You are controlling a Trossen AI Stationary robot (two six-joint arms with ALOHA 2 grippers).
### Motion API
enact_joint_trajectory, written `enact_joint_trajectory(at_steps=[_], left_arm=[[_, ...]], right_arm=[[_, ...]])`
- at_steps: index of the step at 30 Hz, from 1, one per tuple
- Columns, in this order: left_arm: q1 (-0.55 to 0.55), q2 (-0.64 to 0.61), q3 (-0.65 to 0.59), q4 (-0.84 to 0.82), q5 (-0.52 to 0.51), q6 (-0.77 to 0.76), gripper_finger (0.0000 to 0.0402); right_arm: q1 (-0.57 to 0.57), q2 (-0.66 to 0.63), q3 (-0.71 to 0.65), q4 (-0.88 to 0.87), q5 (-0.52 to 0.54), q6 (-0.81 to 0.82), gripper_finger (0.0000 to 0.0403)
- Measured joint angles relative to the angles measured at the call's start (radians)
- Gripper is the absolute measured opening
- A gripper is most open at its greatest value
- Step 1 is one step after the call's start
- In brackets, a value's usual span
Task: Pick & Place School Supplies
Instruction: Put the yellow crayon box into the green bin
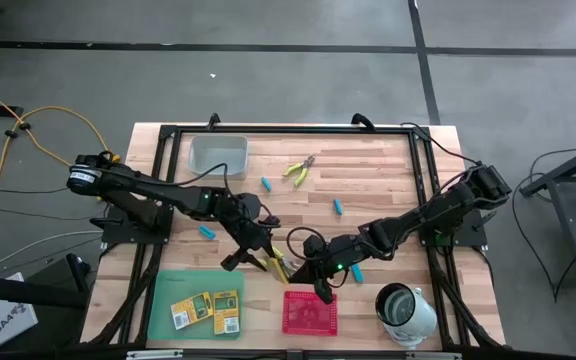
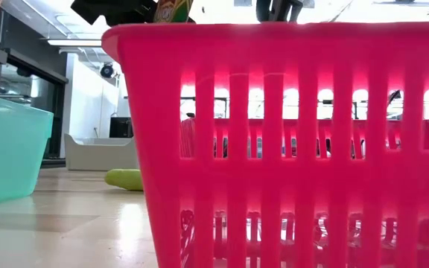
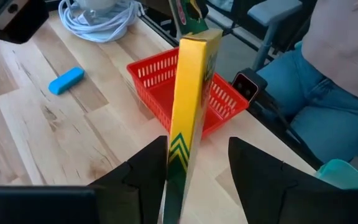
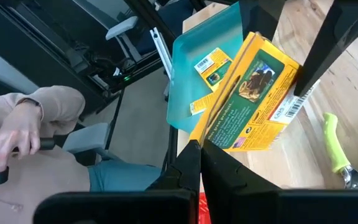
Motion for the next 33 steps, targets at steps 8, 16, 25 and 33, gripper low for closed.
enact_joint_trajectory(at_steps=[8,16,25,33], left_arm=[[0.0,0.0,0.0,0.0,0.001,0.001,0.0104],[0.0,0.0,0.0,-0.003,0.001,0.001,0.0042],[0.0,0.0,0.0,0.001,0.0,0.026,0.0029],[0.0,0.0,0.0,0.0,-0.003,0.023,0.0027]], right_arm=[[0.0,0.0,0.0,0.007,0.0,-0.002,0.0003],[0.0,0.0,0.0,0.008,-0.001,-0.019,0.0003],[0.0,0.0,0.0,0.01,-0.007,-0.026,0.0003],[0.0,0.0,0.0,0.01,0.022,-0.027,0.0027]])
